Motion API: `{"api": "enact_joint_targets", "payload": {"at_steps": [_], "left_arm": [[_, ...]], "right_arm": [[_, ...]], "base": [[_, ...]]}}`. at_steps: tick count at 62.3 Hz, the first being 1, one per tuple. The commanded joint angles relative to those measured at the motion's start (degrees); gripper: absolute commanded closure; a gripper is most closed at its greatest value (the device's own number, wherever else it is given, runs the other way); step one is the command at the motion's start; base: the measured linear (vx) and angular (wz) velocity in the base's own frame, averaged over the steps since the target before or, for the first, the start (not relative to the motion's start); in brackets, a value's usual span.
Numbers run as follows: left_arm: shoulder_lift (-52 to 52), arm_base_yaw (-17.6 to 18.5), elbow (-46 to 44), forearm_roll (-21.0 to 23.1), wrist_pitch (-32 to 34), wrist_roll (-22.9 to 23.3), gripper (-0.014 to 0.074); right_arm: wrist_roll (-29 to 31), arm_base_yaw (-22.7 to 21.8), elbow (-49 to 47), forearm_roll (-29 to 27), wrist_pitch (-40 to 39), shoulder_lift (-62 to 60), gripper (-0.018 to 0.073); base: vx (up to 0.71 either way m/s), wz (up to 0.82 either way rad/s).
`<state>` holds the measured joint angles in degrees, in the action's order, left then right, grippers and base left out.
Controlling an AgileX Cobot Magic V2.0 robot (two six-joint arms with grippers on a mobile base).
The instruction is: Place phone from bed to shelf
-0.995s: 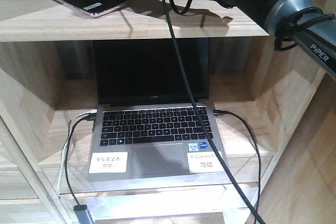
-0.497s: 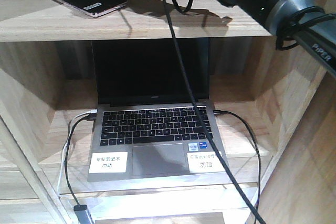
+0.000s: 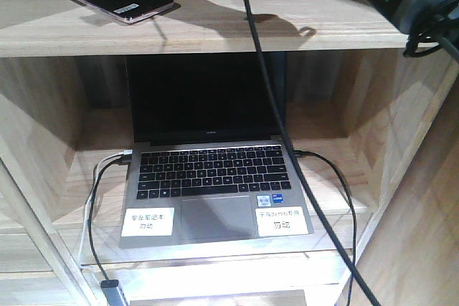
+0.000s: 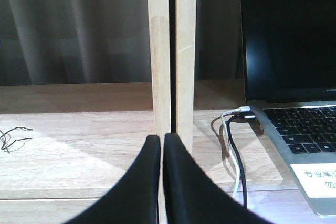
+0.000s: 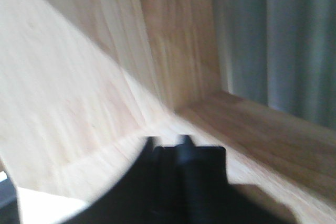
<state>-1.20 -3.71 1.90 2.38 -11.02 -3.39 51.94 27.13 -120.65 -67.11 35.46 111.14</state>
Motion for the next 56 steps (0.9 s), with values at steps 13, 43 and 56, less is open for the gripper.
{"api": "enact_joint_targets", "payload": {"at_steps": [13, 43, 56], "left_arm": [[-0.4, 0.0, 0.4, 0.5, 4.3, 0.0, 0.0595], [-0.4, 0.0, 0.4, 0.5, 4.3, 0.0, 0.0595], [-0.4, 0.0, 0.4, 0.5, 4.3, 0.0, 0.0595]], "right_arm": [[-8.7, -0.4, -1.3, 5.3, -2.0, -8.0, 0.0564], [-3.0, -0.4, 34.3, 10.7, -15.5, -33.4, 0.0564], [-3.0, -0.4, 49.7, 10.7, -21.6, -47.0, 0.0564]], "base": [[0.0, 0.0], [0.0, 0.0], [0.0, 0.0]]}}
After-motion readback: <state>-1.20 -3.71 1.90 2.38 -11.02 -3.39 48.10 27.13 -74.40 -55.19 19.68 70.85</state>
